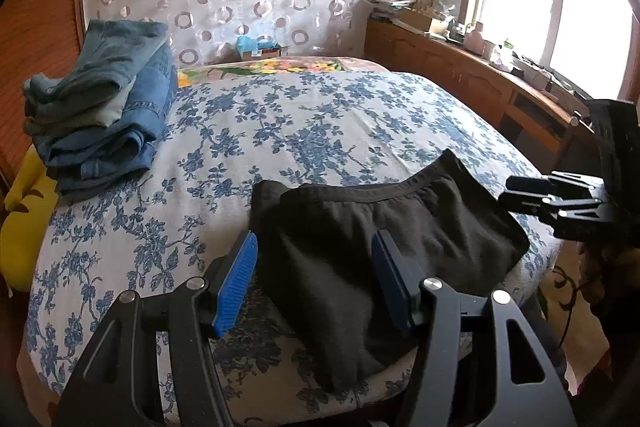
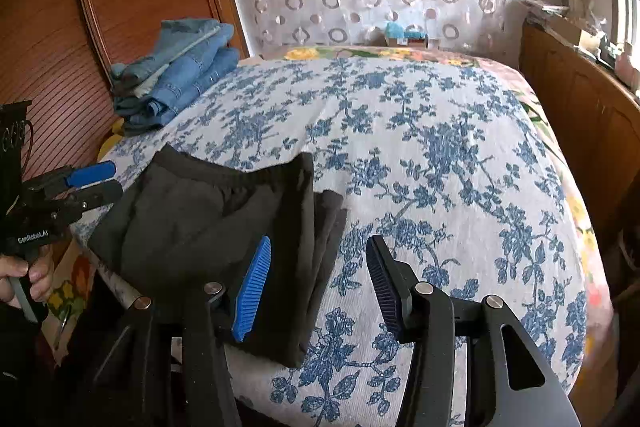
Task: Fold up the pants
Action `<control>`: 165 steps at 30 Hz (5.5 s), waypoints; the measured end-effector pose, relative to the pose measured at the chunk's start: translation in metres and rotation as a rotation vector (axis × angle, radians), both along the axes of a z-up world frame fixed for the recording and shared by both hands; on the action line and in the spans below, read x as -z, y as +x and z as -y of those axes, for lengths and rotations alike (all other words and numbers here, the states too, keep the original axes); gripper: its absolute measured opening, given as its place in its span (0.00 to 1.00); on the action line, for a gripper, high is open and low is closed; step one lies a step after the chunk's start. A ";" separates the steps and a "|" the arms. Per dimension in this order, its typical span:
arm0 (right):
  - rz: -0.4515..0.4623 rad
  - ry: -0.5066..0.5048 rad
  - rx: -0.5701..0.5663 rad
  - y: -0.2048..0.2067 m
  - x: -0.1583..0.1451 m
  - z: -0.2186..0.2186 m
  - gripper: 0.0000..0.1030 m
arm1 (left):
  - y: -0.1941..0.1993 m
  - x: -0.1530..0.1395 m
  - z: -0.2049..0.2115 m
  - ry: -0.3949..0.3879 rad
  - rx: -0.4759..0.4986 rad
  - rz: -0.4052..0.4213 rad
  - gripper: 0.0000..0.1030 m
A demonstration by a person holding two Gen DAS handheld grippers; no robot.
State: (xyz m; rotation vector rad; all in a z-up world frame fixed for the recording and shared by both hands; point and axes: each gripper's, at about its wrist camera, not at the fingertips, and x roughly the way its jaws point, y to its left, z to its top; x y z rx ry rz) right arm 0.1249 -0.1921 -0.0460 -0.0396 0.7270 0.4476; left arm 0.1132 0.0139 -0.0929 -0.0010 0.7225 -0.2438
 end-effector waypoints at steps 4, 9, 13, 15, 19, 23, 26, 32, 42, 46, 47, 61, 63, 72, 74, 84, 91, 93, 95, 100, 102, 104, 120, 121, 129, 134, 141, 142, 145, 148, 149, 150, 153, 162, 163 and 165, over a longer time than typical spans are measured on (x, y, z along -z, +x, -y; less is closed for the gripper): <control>-0.026 -0.002 -0.009 0.004 0.001 -0.005 0.50 | 0.001 0.005 -0.004 -0.003 -0.012 -0.017 0.59; -0.047 -0.015 -0.013 0.011 0.005 -0.013 0.50 | 0.002 0.010 -0.009 -0.010 -0.019 -0.028 0.59; -0.056 -0.026 -0.017 0.019 0.007 -0.019 0.50 | 0.007 0.012 -0.012 -0.015 -0.018 -0.032 0.59; -0.058 -0.030 -0.023 0.021 0.007 -0.021 0.50 | 0.011 0.012 -0.013 -0.014 -0.019 -0.035 0.59; -0.069 -0.044 -0.026 0.026 0.010 -0.024 0.50 | 0.020 0.011 -0.016 -0.038 -0.018 -0.043 0.59; -0.066 -0.058 -0.040 0.027 0.011 -0.026 0.50 | 0.027 0.012 -0.015 -0.036 -0.011 -0.046 0.59; -0.070 -0.050 -0.040 0.031 0.012 -0.027 0.50 | 0.034 0.014 -0.015 -0.041 -0.004 -0.060 0.59; -0.081 -0.048 -0.044 0.042 0.015 -0.032 0.50 | 0.045 0.019 -0.016 -0.040 0.006 -0.086 0.59; -0.074 -0.027 -0.035 0.045 0.017 -0.034 0.50 | 0.056 0.020 -0.020 -0.067 0.018 -0.093 0.59; -0.059 -0.006 -0.017 0.042 0.019 -0.032 0.50 | 0.058 0.021 -0.020 -0.074 0.028 -0.101 0.59; -0.054 -0.007 -0.013 0.040 0.019 -0.032 0.50 | 0.059 0.022 -0.021 -0.079 0.030 -0.105 0.59; -0.087 0.029 0.012 0.046 0.017 -0.025 0.39 | 0.071 0.031 -0.024 -0.097 0.051 -0.190 0.59; -0.098 0.031 0.016 0.048 0.016 -0.024 0.33 | 0.072 0.030 -0.024 -0.092 0.064 -0.200 0.59; -0.132 0.049 0.031 0.053 0.012 -0.019 0.27 | 0.078 0.029 -0.024 -0.092 0.089 -0.233 0.56; -0.134 0.047 0.027 0.054 0.012 -0.022 0.26 | 0.080 0.029 -0.023 -0.096 0.091 -0.234 0.55; -0.152 0.060 -0.005 0.061 0.015 -0.028 0.10 | 0.076 0.024 -0.016 -0.135 0.138 -0.232 0.19; -0.136 0.091 -0.016 0.059 0.008 -0.026 0.10 | 0.067 0.001 -0.014 -0.143 0.145 -0.179 0.13; -0.118 0.100 -0.019 0.056 0.003 -0.025 0.10 | 0.063 -0.007 -0.012 -0.146 0.152 -0.161 0.13; -0.096 0.111 -0.026 0.051 -0.005 -0.024 0.09 | 0.061 -0.014 -0.011 -0.146 0.158 -0.142 0.13; -0.041 0.122 -0.027 0.044 -0.022 -0.021 0.09 | 0.059 -0.028 -0.013 -0.145 0.150 -0.102 0.13; -0.024 0.126 -0.026 0.042 -0.028 -0.019 0.09 | 0.059 -0.031 -0.013 -0.127 0.147 -0.093 0.13; -0.016 0.107 -0.014 0.042 -0.033 -0.020 0.09 | 0.059 -0.032 -0.015 -0.128 0.145 -0.093 0.13; 0.111 0.097 -0.115 0.061 -0.079 -0.053 0.09 | 0.059 -0.067 -0.043 -0.129 0.083 0.000 0.12; 0.121 0.092 -0.125 0.063 -0.082 -0.056 0.09 | 0.060 -0.070 -0.045 -0.128 0.078 0.009 0.12; 0.181 0.071 -0.183 0.085 -0.101 -0.079 0.09 | 0.071 -0.090 -0.066 -0.122 0.051 0.074 0.11; 0.226 0.060 -0.222 0.103 -0.112 -0.097 0.09 | 0.076 -0.103 -0.078 -0.108 0.018 0.121 0.11; 0.294 0.032 -0.282 0.130 -0.124 -0.121 0.09 | 0.084 -0.122 -0.094 -0.086 -0.031 0.184 0.11; 0.302 0.028 -0.289 0.135 -0.126 -0.126 0.09 | 0.086 -0.125 -0.096 -0.080 -0.037 0.193 0.11; 0.328 0.021 -0.318 0.154 -0.128 -0.137 0.09 | 0.092 -0.131 -0.105 -0.068 -0.060 0.214 0.11; 0.352 0.013 -0.346 0.173 -0.129 -0.148 0.09 | 0.094 -0.136 -0.117 -0.065 -0.080 0.233 0.11; 0.359 0.012 -0.354 0.179 -0.128 -0.152 0.09 | 0.096 -0.137 -0.122 -0.061 -0.087 0.237 0.11; 0.363 0.013 -0.361 0.184 -0.128 -0.155 0.09 | 0.098 -0.137 -0.126 -0.057 -0.092 0.237 0.11; 0.372 0.021 -0.384 0.202 -0.125 -0.166 0.09 | 0.105 -0.137 -0.140 -0.058 -0.116 0.239 0.11; 0.407 0.000 -0.489 0.249 -0.117 -0.205 0.09 | 0.116 -0.121 -0.173 -0.087 -0.200 0.234 0.11; 0.410 -0.007 -0.502 0.256 -0.115 -0.211 0.09 | 0.115 -0.119 -0.174 -0.090 -0.207 0.234 0.11; 0.408 -0.019 -0.529 0.269 -0.113 -0.225 0.09 | 0.112 -0.114 -0.179 -0.097 -0.231 0.236 0.11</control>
